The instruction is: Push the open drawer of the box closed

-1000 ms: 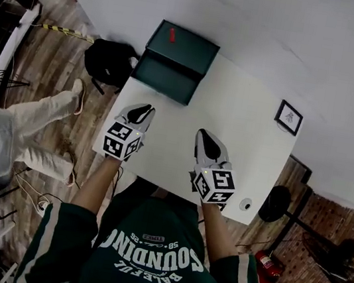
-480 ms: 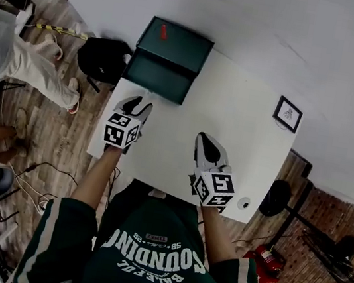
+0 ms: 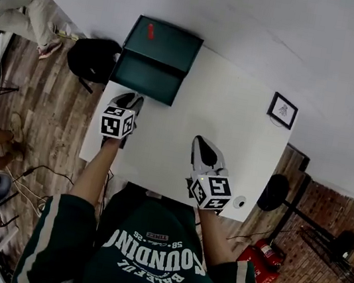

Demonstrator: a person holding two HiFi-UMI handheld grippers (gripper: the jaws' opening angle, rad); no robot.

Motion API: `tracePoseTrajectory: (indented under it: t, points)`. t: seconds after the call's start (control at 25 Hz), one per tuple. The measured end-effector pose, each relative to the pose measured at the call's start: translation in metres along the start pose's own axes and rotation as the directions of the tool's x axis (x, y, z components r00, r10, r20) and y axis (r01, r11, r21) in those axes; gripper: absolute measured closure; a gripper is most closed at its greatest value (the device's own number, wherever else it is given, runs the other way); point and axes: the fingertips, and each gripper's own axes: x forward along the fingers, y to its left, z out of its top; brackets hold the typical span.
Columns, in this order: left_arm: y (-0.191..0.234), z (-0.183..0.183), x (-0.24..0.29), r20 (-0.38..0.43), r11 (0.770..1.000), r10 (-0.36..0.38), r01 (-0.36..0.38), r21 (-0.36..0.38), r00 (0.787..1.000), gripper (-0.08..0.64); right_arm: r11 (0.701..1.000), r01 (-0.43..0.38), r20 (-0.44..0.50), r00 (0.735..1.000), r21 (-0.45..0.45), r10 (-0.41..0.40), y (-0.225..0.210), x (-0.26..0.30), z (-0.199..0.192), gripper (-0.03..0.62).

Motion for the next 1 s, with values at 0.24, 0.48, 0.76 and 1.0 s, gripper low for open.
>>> tracePoseTrajectory:
  t: [0.24, 0.48, 0.76, 1.0]
  points:
    - [0.004, -0.003, 0.008, -0.026, 1.0, 0.018, -0.018, -0.004, 1.0, 0.389, 1.0, 0.018, -0.005, 1.0, 0.008, -0.018, -0.01, -0.002, -0.001, 0.594]
    - [0.003, -0.001, 0.009, -0.024, 1.0, 0.027, -0.027, 0.011, 0.999, 0.436, 0.999, 0.038, 0.0, 0.999, 0.016, -0.038, -0.021, -0.004, 0.002, 0.594]
    - [0.002, 0.004, 0.004, 0.007, 1.0, 0.025, -0.025, -0.005, 1.0, 0.436, 0.999, 0.034, -0.004, 0.999, 0.02, -0.034, -0.022, -0.003, 0.0, 0.594]
    - [-0.001, 0.009, 0.006, 0.007, 1.0, 0.019, -0.019, -0.02, 1.0, 0.436, 0.999, 0.031, -0.004, 1.0, 0.025, -0.031, -0.022, -0.002, 0.0, 0.594]
